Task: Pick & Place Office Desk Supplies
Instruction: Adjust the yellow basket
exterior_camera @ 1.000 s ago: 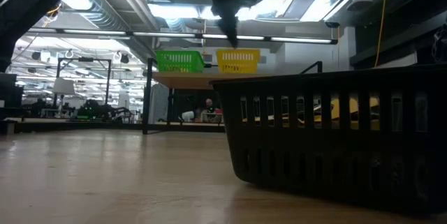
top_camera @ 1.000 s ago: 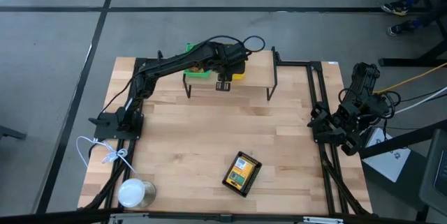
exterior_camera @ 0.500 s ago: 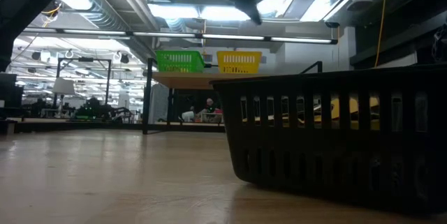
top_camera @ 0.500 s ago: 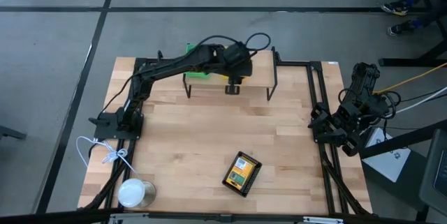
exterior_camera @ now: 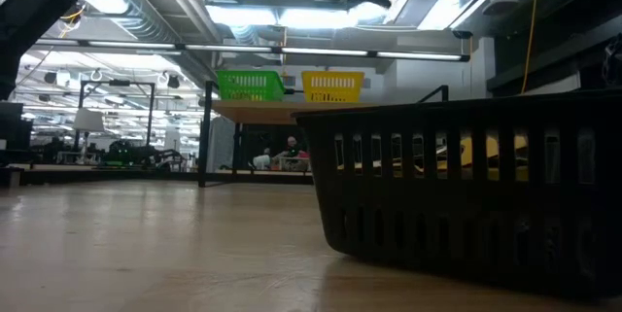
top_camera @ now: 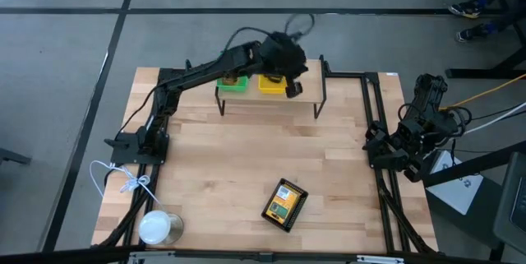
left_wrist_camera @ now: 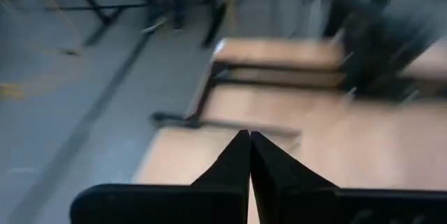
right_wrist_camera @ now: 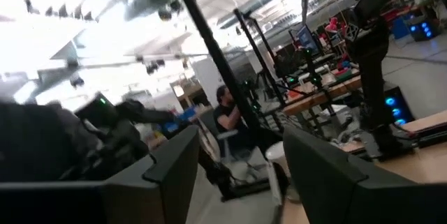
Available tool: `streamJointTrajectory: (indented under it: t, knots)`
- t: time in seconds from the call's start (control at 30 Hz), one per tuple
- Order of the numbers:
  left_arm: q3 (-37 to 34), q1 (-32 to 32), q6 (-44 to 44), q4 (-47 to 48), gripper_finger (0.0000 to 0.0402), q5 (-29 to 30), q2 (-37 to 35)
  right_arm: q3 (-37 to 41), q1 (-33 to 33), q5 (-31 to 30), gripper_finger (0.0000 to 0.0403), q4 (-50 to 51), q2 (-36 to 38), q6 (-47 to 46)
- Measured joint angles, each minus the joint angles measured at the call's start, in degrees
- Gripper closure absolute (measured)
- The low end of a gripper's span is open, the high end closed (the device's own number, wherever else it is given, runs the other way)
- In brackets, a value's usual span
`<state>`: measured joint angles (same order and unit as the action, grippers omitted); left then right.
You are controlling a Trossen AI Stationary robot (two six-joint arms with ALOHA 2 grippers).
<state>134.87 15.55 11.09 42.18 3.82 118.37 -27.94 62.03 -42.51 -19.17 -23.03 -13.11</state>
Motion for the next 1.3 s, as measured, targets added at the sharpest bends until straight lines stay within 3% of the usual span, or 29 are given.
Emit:
streamJointTrajectory:
  t: [0.1, 0.2, 0.37, 0.47, 0.57, 0.7, 0.8, 1.07, 1.3]
  knots:
    - [0.0, 1.8, -10.8, -5.0, 0.0396, -10.4, -2.2, 0.0, -0.3, -0.1, 0.0191, -4.1, -0.3, -2.8]
    - [0.1, 2.1, -18.1, -10.5, 0.0397, -16.5, -4.9, 0.0, -0.4, 0.6, 0.0191, -10.0, -0.7, 0.7]
    - [0.0, -0.1, -20.5, -13.5, 0.0399, -18.9, -10.3, 0.0, -1.3, 2.5, 0.0191, -22.5, -1.9, 21.7]
    - [-0.1, -1.8, -20.0, -13.0, 0.0396, -18.3, -14.4, -0.1, -3.6, -4.1, 0.0191, -24.1, -3.6, 23.3]
    - [-2.9, -4.5, -19.2, -13.0, 0.0392, -13.3, -18.9, -0.2, -7.9, -11.8, 0.0191, -24.7, -4.1, 24.8]
    - [-10.6, -9.4, -17.7, -12.6, 0.0391, -3.4, -25.4, -0.2, -14.5, -9.9, 0.0191, -25.6, -4.0, 23.5]
    - [-20.2, -13.6, -18.1, -16.9, 0.0394, 4.1, -31.5, -0.3, -19.0, -4.5, 0.0191, -24.2, -3.9, 20.2]
    - [-57.6, -24.2, -23.8, -44.4, 0.0391, 16.6, -46.4, -0.5, -32.7, 8.8, 0.0191, -19.5, -9.0, 8.1]
    - [-78.6, -30.3, -34.6, -55.5, 0.0397, 25.4, -52.6, -12.8, -47.2, 27.6, 0.0191, -5.0, -23.2, -2.6]
